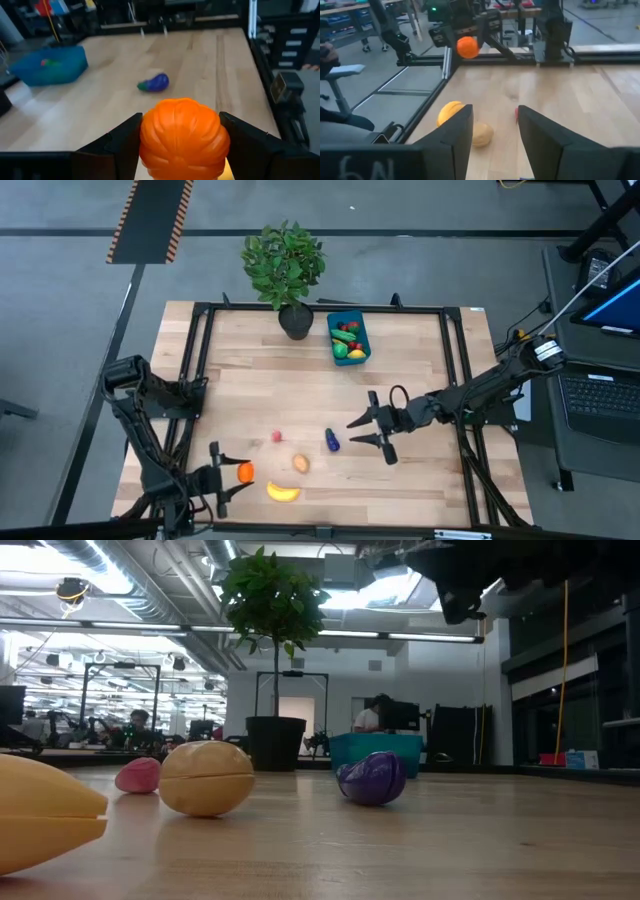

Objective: Pick and placing Produce into tupperware
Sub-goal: Put the pumpkin into the blue bin

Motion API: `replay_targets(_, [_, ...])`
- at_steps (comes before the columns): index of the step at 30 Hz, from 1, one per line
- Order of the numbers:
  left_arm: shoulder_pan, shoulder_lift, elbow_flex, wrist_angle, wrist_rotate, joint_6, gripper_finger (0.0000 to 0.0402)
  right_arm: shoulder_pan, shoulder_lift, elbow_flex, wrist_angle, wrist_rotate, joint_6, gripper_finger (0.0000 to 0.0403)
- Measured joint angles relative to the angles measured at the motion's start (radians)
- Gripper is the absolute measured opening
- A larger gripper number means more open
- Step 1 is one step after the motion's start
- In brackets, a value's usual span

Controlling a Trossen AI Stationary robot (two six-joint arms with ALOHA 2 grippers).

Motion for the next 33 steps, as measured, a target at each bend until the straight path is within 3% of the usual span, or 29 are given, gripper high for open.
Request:
replay_targets(12, [0.145, -0.001, -0.039, 0.006, -0.027, 0.022, 0.0228, -0.027, -0.053, 0.000, -0.044, 0.019, -0.040, 0.0159])
replay_targets(21, [0.310, -0.001, -0.039, 0.083, -0.102, 0.024, 0.0228, -0.019, -0.066, 0.000, -0.065, 0.385, -0.008, 0.0159])
replay_targets(27, [0.442, -0.001, -0.039, 0.155, -0.088, 0.195, 0.0228, -0.019, -0.066, 0.000, -0.134, 0.410, 0.066, 0.0159])
replay_targets(33, [0.604, -0.001, -0.039, 0.265, 0.091, 0.459, 0.0228, -0.027, -0.066, 0.000, -0.189, 0.558, 0.091, 0.0159])
